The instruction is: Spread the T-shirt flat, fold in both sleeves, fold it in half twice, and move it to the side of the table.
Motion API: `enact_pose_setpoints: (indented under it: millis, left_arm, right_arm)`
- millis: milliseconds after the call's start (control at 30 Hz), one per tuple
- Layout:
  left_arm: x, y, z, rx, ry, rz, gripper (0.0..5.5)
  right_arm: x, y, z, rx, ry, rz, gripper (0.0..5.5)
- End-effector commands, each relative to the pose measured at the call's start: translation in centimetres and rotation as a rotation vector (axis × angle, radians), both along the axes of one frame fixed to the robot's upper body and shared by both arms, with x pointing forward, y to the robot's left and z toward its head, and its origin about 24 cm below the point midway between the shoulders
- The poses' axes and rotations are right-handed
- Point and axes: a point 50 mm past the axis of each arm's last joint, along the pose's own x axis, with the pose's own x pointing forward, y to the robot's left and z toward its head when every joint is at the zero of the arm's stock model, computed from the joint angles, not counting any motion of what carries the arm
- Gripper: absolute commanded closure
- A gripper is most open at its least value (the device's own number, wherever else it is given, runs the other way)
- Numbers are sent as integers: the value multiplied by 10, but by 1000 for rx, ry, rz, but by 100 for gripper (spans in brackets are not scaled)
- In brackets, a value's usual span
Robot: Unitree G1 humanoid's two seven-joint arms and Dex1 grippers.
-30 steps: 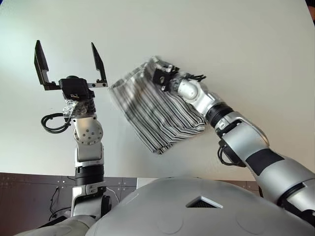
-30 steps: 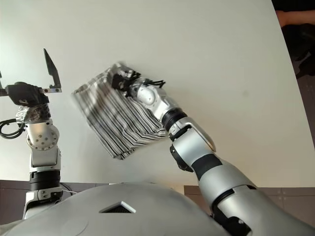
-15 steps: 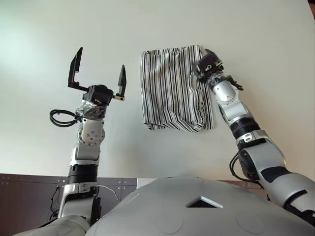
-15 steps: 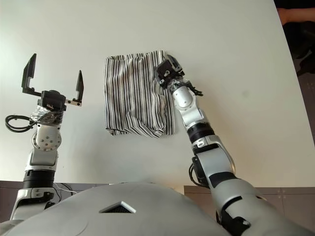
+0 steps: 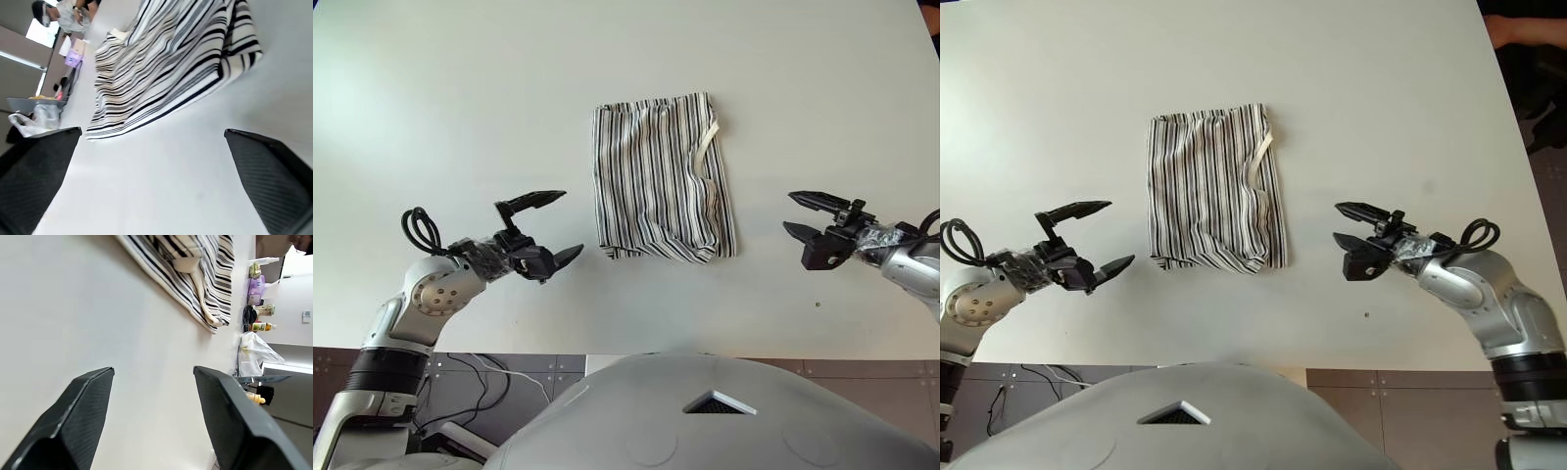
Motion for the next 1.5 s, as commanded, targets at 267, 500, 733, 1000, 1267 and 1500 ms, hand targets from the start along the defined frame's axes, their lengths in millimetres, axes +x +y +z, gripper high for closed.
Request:
enact_pose_setpoints:
  millis: [267,500,733,1000,1267,1500]
  left_arm:
    - [-9,-15,-30,142,100,-181,69]
    - [9,-36,-43,198,45,-302,69]
    - [15,-42,-51,209,42,-351,69]
    - [14,-41,-55,215,54,-363,74]
    - [9,-41,-58,213,69,-385,221]
    - [9,-37,-60,216,75,-357,339]
  right_arm:
    - [0,43,-22,-6,100,247,252]
    - [3,62,-25,27,107,333,252]
    - [5,69,-24,42,104,381,252]
    - [9,80,-26,45,80,426,179]
    - [9,81,-34,34,128,462,236]
    - [8,74,-28,65,133,440,364]
